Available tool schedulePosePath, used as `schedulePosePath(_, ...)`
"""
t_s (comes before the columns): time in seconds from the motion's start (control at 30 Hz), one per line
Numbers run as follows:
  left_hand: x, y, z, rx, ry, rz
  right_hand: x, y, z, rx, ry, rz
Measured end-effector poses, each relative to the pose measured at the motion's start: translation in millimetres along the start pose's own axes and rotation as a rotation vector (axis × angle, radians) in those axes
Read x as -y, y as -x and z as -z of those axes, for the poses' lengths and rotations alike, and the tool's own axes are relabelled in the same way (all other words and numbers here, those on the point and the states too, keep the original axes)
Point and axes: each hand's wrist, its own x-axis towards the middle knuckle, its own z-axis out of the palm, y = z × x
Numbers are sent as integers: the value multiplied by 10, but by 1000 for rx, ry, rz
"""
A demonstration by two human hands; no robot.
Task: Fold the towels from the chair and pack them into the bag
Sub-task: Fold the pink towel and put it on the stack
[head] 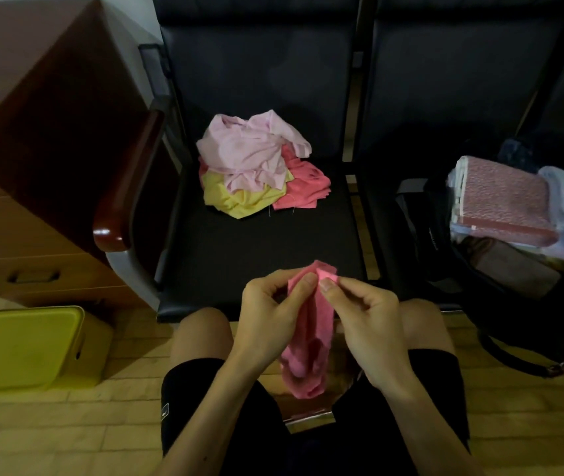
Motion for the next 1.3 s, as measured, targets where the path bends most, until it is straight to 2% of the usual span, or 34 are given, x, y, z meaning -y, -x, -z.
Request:
schedulePosePath(0.13,-10,39,-8,67,-10,-20,13,26,-1,64,32,49)
schedulePosePath(0.23,-8,45,19,123,-26,-34,28,45,9,171,11,22)
schedulePosePath(0.37,-29,26,47,106,-95,-70,75,49,45,350,17,11)
schedulePosePath(0.5,-23,2,77,152,-179,-105,185,63,120,430,-121,-48)
schedulePosePath(0.57,-47,-15,98,175,-151,-83,162,43,145,388,-182,-72)
schedulePosePath(0.67,-121,-61,113,194,-83,-55,39,-14,183,167,-241,-92)
schedulePosePath(0.73,-177,-100,146,223,-48,-49,-128,-100,246,-23,-178,-119)
schedulePosePath(0.8,-240,-157,190,271,-37,-67,-254,-216,341,-100,-119,-170)
schedulePosePath(0.93,-450,-278,304,435,10,-102,-270,-474,450,88,-214,-278)
schedulePosePath(1.03,-668,-339,378,526,39,-139,-180,-596,476,413,-216,-326)
schedulePosePath(1.1,-816,-355,456,554,34,-162,-97,-579,465,584,-235,-335)
schedulePosePath(1.17,-922,-364,553,540,21,-191,38,-561,450,640,-249,-303)
schedulePosePath(1.23,-950,-369,635,428,-13,-206,214,-640,473,519,-308,-174)
schedulePosePath(1.3,-890,-389,683,246,-51,-227,468,-730,520,283,-309,37)
